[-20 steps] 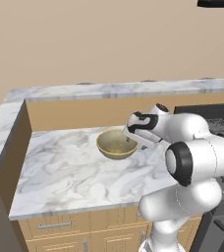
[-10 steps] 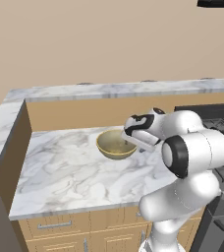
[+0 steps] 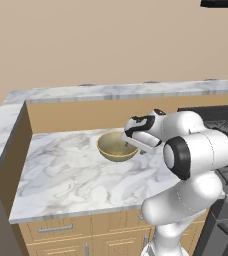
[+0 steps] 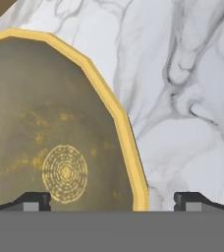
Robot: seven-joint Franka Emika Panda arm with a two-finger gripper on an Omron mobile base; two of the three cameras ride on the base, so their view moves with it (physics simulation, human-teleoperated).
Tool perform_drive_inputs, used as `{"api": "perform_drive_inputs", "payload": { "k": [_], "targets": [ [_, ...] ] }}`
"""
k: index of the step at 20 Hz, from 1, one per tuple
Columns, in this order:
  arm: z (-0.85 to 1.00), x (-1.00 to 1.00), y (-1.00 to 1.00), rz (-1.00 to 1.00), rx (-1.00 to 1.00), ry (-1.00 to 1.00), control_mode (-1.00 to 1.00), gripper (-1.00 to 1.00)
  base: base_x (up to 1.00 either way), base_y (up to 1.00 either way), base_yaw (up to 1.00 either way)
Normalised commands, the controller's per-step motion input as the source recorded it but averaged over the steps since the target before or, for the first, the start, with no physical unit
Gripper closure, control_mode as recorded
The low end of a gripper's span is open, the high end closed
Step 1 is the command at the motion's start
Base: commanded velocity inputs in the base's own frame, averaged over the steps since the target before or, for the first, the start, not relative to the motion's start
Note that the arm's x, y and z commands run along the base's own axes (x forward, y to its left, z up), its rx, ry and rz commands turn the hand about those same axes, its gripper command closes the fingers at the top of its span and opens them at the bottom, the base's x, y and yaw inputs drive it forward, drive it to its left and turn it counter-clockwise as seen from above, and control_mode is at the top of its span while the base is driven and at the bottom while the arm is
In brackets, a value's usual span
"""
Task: Pick the cup and bowl from the counter and place them on the counter next to the sink.
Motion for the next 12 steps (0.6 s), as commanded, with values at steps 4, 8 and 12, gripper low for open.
{"api": "perform_drive_inputs", "payload": {
  "k": [4, 8, 12],
  "targets": [
    [0.0, 0.0, 0.0, 0.0, 0.0, 0.0, -1.0, -1.0, 0.0, 0.0, 0.0],
    [0.0, 0.0, 0.0, 0.0, 0.0, 0.0, -1.0, 1.0, 0.0, 0.0, 0.0],
    [0.0, 0.0, 0.0, 0.0, 0.0, 0.0, -1.0, 1.0, 0.0, 0.0, 0.0]
  ]
}}
